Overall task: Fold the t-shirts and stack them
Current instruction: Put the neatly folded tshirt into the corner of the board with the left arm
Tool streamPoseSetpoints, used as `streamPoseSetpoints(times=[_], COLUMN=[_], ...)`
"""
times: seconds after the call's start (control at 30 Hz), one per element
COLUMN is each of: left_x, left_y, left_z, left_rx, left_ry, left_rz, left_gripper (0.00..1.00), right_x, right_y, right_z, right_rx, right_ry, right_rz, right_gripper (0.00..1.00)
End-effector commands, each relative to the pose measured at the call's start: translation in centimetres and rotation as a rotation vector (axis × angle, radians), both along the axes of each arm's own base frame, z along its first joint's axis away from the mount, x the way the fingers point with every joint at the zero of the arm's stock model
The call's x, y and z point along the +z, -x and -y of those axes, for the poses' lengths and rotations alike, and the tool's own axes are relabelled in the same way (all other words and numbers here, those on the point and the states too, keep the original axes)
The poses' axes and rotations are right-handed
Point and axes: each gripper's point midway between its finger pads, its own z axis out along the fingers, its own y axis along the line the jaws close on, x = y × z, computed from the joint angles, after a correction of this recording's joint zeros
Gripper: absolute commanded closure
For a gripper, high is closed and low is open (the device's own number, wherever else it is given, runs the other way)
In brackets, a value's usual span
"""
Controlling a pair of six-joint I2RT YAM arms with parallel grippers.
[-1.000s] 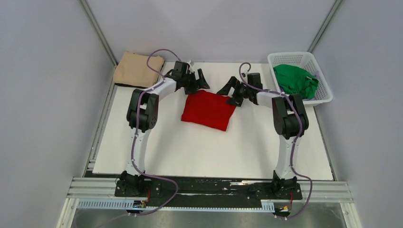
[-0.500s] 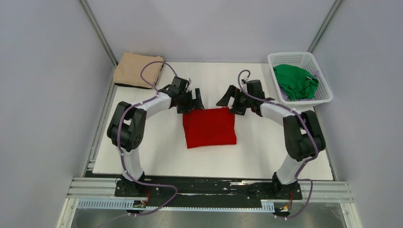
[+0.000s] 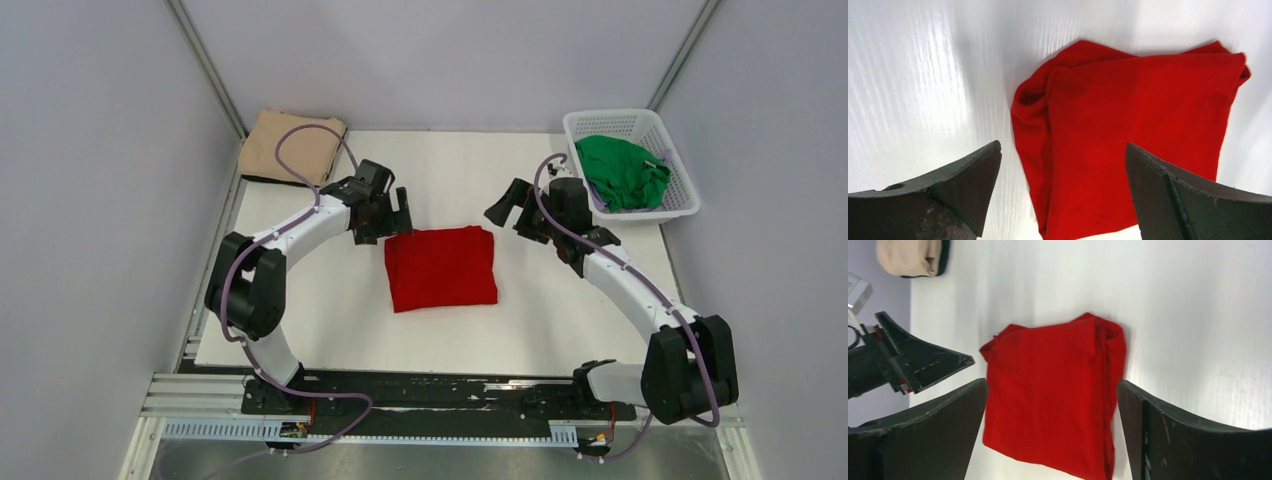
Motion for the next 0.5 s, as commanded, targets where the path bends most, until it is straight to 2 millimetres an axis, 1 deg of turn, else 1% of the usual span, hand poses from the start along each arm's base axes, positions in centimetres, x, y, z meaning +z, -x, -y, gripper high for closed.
streamPoseSetpoints(times=[0.0,0.13,0.23,0.27,0.3,0.33,0.37,0.4,0.43,0.47], left_x=[-2.0,-3.5,-4.1,-4.6,-4.9,-5.5,-6.5,-6.6,-7.4,-7.6], left_y=[1.0,0.9,0.6,0.5,0.6,0.4,0.8,0.7,1.0,1.1], left_z=[1.2,2.5,3.5,3.7,3.6,3.6,3.3,3.4,3.4,3.5], left_rx=[0.007,-0.012,-0.029,-0.034,-0.032,-0.025,-0.022,-0.025,-0.026,-0.029], left_ry=[0.038,0.063,0.088,0.082,0.072,0.052,0.031,0.027,0.014,0.01], left_rz=[-0.064,-0.088,-0.101,-0.11,-0.118,-0.127,-0.156,-0.162,-0.187,-0.191], left_gripper=[0.0,0.01,0.07,0.09,0.11,0.12,0.16,0.18,0.21,0.23], right_x=[-1.8,-2.9,-3.6,-3.9,-4.0,-4.1,-4.1,-4.0,-4.0,-3.8], right_y=[1.3,2.2,2.5,2.6,2.7,2.7,2.8,2.8,2.9,2.9], right_z=[3.5,5.1,6.1,6.4,6.7,7.1,7.5,8.0,8.4,8.7], right_rx=[-0.107,-0.156,-0.19,-0.2,-0.21,-0.22,-0.23,-0.244,-0.254,-0.266], right_ry=[0.136,0.186,0.215,0.223,0.233,0.243,0.252,0.259,0.266,0.269], right_rz=[-0.026,-0.045,-0.062,-0.066,-0.067,-0.07,-0.07,-0.071,-0.069,-0.064], right_gripper=[0.0,0.0,0.0,0.0,0.0,0.0,0.0,0.0,0.0,0.0])
